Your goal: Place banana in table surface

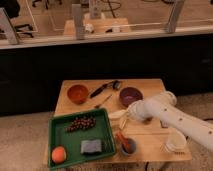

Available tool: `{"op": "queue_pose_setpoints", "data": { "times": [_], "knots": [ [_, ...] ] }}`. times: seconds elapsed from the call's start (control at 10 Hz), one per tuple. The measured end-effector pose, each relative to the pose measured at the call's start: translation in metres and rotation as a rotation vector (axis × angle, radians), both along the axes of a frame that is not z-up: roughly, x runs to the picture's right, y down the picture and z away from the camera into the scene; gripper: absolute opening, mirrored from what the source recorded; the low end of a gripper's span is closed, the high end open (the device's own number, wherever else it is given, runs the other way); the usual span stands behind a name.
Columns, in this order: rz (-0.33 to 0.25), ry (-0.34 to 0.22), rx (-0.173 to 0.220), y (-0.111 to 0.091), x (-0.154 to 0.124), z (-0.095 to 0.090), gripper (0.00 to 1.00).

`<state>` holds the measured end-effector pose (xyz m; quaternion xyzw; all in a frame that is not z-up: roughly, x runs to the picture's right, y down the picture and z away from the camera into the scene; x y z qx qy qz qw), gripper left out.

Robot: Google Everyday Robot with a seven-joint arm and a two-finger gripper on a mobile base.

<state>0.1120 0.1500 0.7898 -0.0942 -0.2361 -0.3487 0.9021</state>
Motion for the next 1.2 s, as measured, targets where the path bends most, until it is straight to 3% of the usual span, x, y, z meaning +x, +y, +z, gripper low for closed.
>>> {"op": "queue_pose_setpoints", "data": {
  "times": [0.3,0.8,0.9,1.2],
  "knots": [
    [-0.02,0.052,-0.053,0.012,0.003,0.025,0.0],
    [0.011,0.089,-0.103,0.029,0.04,0.04,0.01],
    [0.012,0.078,-0.118,0.035,0.04,0.044,0.07],
    [0.008,0.051,-0.136,0.047,0.037,0.049,0.39]
  ]
}}
